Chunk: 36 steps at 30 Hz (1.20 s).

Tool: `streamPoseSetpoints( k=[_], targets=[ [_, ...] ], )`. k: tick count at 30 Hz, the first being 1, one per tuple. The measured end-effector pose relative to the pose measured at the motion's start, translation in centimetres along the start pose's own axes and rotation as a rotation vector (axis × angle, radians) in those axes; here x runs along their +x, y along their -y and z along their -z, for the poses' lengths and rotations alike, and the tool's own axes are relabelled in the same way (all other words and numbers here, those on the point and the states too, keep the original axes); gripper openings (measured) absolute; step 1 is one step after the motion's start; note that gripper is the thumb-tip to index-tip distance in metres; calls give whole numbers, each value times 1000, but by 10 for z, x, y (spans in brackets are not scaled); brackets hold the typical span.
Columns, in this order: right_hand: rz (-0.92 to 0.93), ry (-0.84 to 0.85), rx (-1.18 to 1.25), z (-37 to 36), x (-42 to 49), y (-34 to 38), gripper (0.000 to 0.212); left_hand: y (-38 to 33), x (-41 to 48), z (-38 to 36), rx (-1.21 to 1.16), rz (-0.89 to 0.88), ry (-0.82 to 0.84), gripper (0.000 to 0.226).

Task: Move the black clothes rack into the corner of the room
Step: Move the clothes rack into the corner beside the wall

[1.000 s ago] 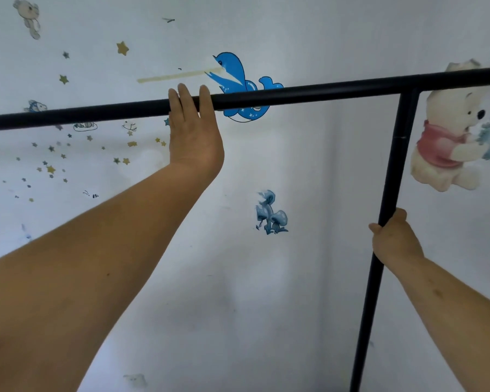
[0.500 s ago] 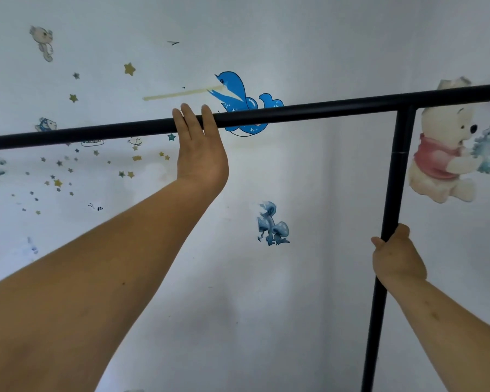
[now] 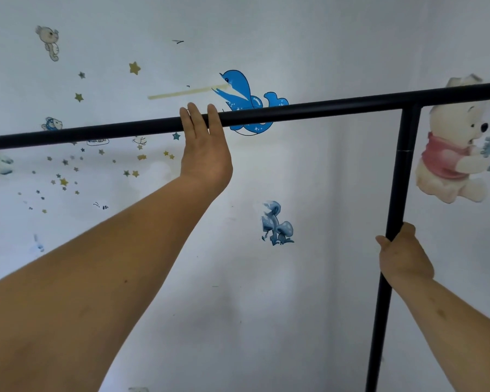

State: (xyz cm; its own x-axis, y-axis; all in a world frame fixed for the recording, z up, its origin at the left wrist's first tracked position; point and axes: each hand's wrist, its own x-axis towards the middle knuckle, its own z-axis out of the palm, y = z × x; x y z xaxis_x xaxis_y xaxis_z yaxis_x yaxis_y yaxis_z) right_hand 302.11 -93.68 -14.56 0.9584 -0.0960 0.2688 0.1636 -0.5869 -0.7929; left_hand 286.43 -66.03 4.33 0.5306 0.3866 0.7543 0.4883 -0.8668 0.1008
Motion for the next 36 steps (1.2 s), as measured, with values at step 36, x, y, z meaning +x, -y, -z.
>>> streamPoseSetpoints(
  k=[36],
  targets=[
    [-68,222,-124,-13,17,-21,34,-2,-18,3,7,120,121,80]
  ],
)
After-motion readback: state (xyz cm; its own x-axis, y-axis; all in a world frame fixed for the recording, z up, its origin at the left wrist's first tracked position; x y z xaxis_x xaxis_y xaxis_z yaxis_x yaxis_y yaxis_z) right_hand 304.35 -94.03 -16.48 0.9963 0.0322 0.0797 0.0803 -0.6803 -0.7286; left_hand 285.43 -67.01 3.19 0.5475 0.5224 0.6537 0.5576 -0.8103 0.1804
